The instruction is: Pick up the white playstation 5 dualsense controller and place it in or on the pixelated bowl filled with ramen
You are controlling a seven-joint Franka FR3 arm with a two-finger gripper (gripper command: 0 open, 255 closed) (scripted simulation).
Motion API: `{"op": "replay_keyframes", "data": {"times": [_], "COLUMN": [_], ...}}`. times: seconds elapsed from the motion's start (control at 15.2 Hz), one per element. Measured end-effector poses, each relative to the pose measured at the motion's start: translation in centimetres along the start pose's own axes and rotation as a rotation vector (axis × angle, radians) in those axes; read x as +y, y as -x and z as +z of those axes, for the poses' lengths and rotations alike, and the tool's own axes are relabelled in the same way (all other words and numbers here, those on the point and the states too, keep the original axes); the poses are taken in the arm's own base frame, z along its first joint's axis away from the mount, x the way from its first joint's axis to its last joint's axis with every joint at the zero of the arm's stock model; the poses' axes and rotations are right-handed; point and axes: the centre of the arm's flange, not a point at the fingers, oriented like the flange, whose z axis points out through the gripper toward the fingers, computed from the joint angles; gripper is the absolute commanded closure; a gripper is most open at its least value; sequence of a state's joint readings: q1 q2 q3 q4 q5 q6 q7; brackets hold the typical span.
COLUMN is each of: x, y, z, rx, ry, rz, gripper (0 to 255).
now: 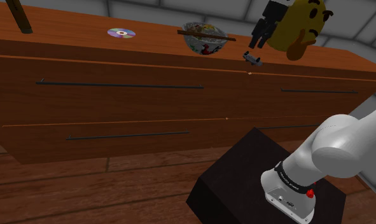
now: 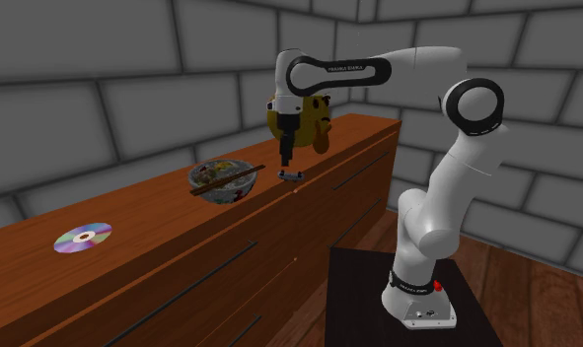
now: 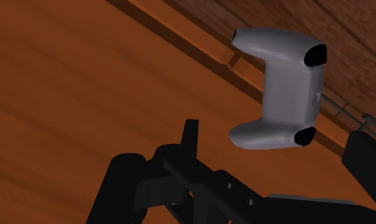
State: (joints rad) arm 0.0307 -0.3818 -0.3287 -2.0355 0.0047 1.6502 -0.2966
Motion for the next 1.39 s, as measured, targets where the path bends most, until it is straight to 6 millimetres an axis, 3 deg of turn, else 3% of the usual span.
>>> {"op": "replay_keyframes", "data": {"times": [0.33,0.73,0.79,1.39], "x": [0.1,0.1,0.1,0.0], "y": [-0.2,-0.1,-0.1,-0.1], "z": [2.5,2.9,2.9,2.8], "rx": [0.001,0.001,0.001,0.003], "ry": [-0.001,-0.001,-0.001,-0.002], "rz": [-0.002,-0.002,-0.002,-0.003], "gripper": [0,0,255,255]}}
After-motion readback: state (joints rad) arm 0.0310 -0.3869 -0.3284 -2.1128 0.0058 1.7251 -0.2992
